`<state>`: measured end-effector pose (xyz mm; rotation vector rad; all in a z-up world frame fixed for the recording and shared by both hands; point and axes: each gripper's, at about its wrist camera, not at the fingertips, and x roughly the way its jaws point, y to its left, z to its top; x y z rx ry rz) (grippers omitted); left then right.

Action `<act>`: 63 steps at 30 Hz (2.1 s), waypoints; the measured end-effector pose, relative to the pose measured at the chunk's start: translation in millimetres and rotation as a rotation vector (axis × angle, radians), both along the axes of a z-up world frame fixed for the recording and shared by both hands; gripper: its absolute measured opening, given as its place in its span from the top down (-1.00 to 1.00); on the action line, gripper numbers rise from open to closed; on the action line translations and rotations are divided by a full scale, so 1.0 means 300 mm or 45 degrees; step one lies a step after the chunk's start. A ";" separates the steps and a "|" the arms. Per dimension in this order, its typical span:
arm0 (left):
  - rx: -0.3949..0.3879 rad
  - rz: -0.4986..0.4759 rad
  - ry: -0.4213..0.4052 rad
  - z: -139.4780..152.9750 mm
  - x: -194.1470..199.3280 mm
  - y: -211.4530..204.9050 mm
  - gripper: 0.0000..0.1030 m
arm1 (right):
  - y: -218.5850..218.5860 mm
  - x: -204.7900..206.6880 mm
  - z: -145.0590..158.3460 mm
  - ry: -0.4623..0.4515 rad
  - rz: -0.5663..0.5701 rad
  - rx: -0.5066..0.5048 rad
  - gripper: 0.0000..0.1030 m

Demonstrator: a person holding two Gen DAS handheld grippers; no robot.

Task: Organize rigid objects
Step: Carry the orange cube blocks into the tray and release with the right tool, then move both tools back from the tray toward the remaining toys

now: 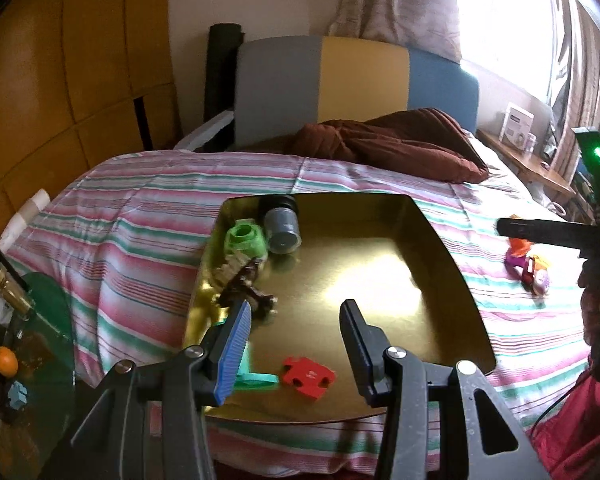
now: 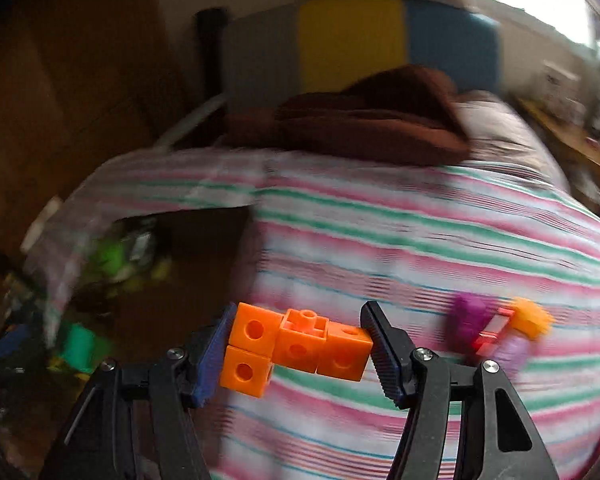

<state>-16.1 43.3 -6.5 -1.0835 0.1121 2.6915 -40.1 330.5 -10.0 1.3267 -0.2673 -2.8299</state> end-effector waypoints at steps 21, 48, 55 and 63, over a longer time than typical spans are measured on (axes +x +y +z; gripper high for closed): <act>0.076 0.198 -0.055 -0.053 -0.054 -0.225 0.10 | -0.617 -0.405 -0.239 -0.357 0.222 -0.091 -0.26; 0.019 0.119 0.027 0.012 0.006 -0.138 0.10 | -0.286 -0.027 0.026 0.093 0.124 0.111 -0.72; -0.018 0.035 0.043 0.029 0.031 -0.051 0.10 | -0.038 0.073 0.043 0.124 -0.058 0.189 -0.73; -0.072 -0.049 0.052 0.032 0.044 0.055 0.10 | 0.344 0.171 -0.007 0.121 -0.433 0.269 -0.75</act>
